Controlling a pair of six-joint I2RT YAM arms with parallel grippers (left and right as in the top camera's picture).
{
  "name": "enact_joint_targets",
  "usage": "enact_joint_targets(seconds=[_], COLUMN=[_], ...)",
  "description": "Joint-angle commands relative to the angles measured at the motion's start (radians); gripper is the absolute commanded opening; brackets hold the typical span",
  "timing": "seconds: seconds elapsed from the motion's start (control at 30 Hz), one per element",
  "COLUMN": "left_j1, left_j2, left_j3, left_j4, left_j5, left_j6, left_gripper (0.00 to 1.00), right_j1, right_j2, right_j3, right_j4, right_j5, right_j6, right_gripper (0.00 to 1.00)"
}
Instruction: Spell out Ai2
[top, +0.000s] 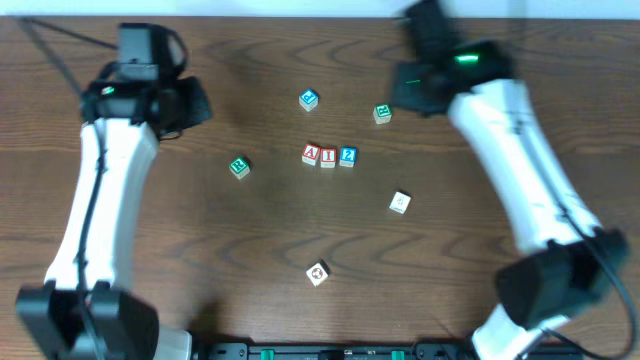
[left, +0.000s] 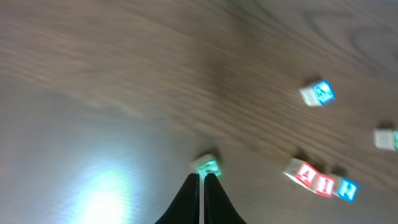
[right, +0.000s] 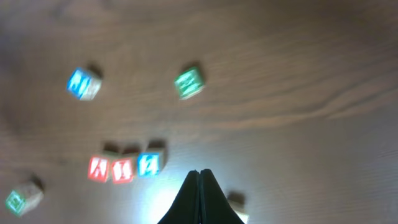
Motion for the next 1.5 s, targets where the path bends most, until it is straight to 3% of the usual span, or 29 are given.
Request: enact_joint_targets(seconds=[0.0,0.1,0.3,0.5,0.63,0.8,1.23,1.47], left_j1=[-0.033,-0.032,-0.045,-0.109,-0.174,-0.199,-0.175,-0.151], left_j2=[0.090,0.214,0.369,0.399,0.402,0.431,0.487,0.520], left_j3=[-0.005,-0.005,-0.005,-0.005,-0.005,-0.005,-0.011,-0.018], left_j4=[0.042,0.114,0.182,0.231,0.232,0.229,0.227,0.249], left_j5=[0.203,0.397,0.503,0.457,0.353,0.326,0.321,0.426], left_j6=[0.044,0.043,-0.025,-0.093,-0.140,-0.186,-0.200,-0.160], left_gripper=[0.06,0.06,0.06,0.06,0.06,0.06,0.06,0.06], right_j1=[-0.092,-0.145,-0.167,-0.174,-0.168,-0.147,-0.114,-0.075], right_j2=[-0.055,-0.079,0.006,0.112,0.152,0.157,0.182,0.184], right_j3=[-0.159,-0.360,-0.529,-0.528,-0.528,-0.528,-0.528,-0.528], right_j4=[0.078,0.270,0.455,0.463,0.467,0.478,0.544,0.579], right_j5=[-0.272,-0.482,-0.653,-0.749,-0.756,-0.742,-0.719,-0.718], right_j6=[-0.145,-0.189,-0.197,-0.246,-0.253,-0.267,-0.175,-0.108], right_gripper=[0.01,0.01,0.02,0.01,0.01,0.01,0.01,0.01])
